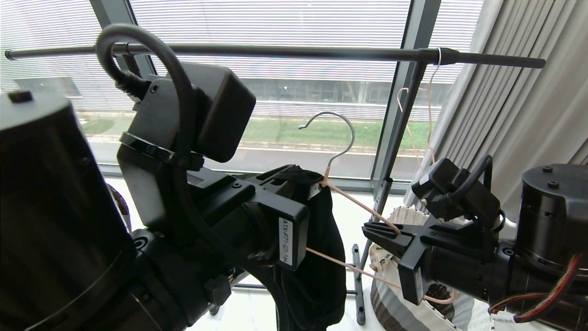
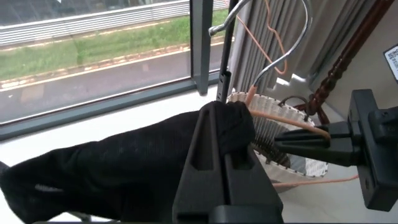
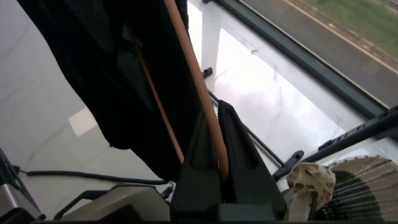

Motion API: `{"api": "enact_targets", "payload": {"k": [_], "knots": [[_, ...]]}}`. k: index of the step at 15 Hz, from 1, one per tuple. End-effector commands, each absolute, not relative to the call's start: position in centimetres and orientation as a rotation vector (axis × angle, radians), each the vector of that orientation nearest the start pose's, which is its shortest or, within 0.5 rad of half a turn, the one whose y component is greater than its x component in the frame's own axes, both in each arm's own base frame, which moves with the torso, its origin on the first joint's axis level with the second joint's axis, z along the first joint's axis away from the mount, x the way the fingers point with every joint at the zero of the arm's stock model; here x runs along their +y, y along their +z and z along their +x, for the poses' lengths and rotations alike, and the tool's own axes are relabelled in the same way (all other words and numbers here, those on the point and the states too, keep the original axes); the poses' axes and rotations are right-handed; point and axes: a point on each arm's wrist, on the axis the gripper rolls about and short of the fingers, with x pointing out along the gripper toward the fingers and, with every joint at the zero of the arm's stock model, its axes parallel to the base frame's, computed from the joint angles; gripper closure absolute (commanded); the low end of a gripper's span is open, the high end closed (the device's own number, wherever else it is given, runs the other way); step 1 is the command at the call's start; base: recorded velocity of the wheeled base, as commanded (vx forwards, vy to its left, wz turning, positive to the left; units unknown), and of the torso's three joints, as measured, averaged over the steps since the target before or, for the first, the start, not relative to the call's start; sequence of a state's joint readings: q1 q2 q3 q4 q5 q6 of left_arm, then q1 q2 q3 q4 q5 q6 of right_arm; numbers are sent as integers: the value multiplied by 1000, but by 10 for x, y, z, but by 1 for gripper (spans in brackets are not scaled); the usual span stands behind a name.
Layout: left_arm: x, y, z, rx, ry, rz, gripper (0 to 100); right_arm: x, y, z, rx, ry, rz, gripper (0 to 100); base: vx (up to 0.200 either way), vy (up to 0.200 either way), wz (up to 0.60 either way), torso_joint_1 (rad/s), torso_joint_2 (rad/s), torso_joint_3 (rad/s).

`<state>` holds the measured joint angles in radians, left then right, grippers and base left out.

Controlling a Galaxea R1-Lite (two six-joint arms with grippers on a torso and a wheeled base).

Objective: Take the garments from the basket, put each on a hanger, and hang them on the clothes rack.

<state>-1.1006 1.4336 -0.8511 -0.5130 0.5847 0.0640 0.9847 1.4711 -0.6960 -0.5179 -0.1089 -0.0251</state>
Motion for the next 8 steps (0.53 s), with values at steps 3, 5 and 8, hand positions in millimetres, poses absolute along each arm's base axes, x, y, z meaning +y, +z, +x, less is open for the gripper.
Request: {"api": "enact_targets", "payload": {"k": [3,5,8], "knots": [[-207,261,119,19,-516,101,100,204,204,140,206,840,-157,100,0,0,0,0,0,0],[-203,265,117,7,-514,90,0,204,204,140,207,839,-154,100,0,0,0,0,0,0],[-203,262,123,11,-492,116,0,204,205,140,205,840,-155,100,0,0,0,0,0,0]]}}
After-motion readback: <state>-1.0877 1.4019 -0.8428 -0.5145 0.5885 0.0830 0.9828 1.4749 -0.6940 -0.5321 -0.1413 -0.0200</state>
